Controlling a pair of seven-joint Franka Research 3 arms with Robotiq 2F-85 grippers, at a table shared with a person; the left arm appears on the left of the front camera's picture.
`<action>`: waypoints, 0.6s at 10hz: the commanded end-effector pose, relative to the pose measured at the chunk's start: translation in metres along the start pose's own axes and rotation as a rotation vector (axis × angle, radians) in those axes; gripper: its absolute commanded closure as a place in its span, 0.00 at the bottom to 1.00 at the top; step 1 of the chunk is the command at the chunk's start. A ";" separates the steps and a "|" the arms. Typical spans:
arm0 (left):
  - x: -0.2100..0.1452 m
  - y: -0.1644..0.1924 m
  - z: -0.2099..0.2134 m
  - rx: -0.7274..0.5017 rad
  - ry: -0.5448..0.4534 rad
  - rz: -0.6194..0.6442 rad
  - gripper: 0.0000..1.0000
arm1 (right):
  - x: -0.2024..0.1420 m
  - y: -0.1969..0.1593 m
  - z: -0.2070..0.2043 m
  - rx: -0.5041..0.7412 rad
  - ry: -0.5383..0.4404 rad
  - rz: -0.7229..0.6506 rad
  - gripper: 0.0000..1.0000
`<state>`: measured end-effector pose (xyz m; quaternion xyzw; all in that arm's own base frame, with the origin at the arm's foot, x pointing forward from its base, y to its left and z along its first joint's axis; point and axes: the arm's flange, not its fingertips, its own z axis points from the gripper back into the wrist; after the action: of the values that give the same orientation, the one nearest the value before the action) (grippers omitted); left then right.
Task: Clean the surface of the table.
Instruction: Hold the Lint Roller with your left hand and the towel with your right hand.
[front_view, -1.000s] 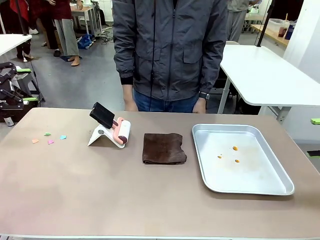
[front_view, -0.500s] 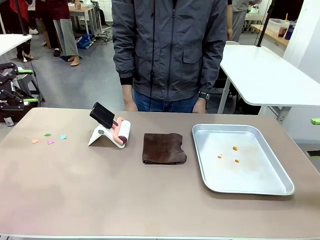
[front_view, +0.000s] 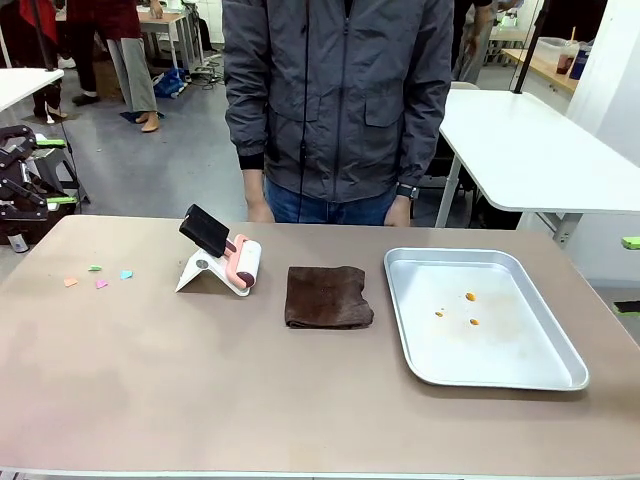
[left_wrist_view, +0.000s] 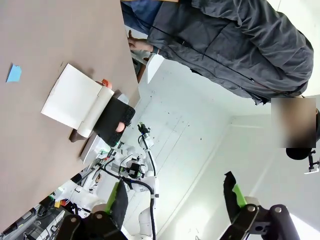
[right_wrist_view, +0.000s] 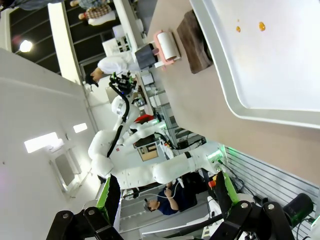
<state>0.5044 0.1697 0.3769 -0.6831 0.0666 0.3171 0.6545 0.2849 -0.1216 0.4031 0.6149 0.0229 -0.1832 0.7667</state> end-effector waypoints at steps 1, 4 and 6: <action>-0.002 -0.002 0.001 0.010 -0.003 0.008 0.00 | -0.001 0.003 0.001 0.017 -0.003 0.015 0.00; -0.005 -0.014 -0.010 -0.066 0.039 -0.048 0.00 | -0.005 0.008 -0.007 -0.020 -0.001 0.075 0.00; -0.027 -0.072 -0.046 -0.126 0.151 -0.311 0.00 | 0.010 0.047 -0.056 -0.148 -0.007 0.188 0.00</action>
<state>0.5254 0.1410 0.4240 -0.7242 0.0236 0.2354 0.6478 0.3004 -0.0915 0.4198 0.5800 0.0045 -0.1397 0.8025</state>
